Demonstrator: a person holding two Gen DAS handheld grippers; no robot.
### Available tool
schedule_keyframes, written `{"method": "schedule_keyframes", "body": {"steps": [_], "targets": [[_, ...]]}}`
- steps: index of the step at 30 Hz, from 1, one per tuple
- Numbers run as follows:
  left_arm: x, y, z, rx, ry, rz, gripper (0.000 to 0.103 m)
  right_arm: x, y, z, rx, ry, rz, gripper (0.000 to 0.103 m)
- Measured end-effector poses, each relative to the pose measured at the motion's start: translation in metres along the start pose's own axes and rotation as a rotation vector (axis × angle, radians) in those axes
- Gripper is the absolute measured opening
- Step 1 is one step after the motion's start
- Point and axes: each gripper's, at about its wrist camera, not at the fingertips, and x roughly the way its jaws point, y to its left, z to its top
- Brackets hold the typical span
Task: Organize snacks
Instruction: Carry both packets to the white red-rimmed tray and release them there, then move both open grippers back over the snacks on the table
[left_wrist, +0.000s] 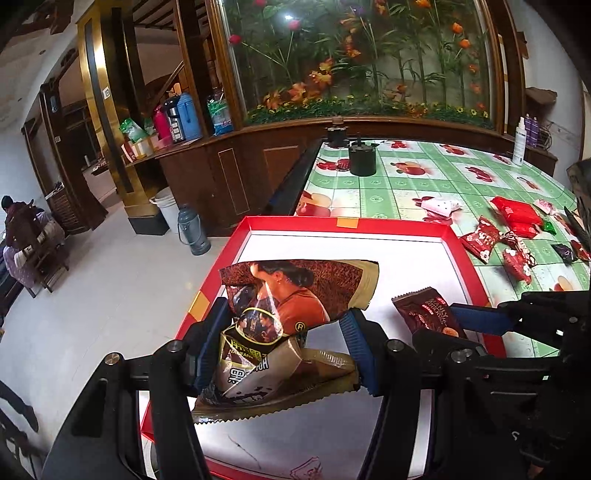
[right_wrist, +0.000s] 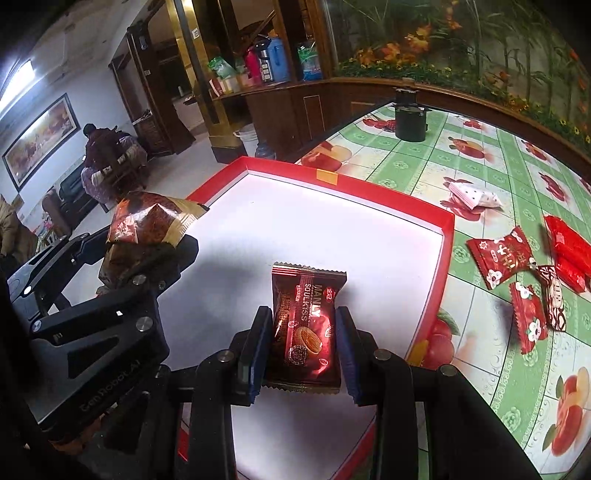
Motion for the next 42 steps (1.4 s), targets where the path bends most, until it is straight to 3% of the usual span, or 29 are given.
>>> {"method": "schedule_keyframes", "body": {"steps": [13,18,22,25,32,35,42], "targets": [[0.000,0.003,0.006,0.009,-0.022,0.079,0.061,-0.009,-0.007,0.000,0.001,-0.016,-0.017,0.039],[-0.004,0.002,0.011,0.006,-0.031,0.085,0.068,-0.025,-0.032,-0.006,0.032,-0.037,-0.048,0.039],[-0.010,-0.001,0.019,-0.013,-0.049,0.052,0.072,-0.048,-0.077,-0.023,0.085,-0.061,-0.132,0.048],[-0.013,-0.016,0.025,-0.004,-0.050,-0.004,0.074,-0.067,-0.121,-0.043,0.149,-0.062,-0.208,0.048],[-0.013,-0.079,0.030,0.092,-0.014,-0.113,0.075,-0.118,-0.216,-0.096,0.349,-0.057,-0.309,0.053],[-0.017,-0.104,0.031,0.138,0.000,-0.155,0.075,-0.134,-0.240,-0.116,0.397,-0.059,-0.328,0.054],[-0.024,-0.133,0.036,0.187,0.011,-0.166,0.075,-0.166,-0.284,-0.151,0.459,-0.079,-0.386,0.054]]}}
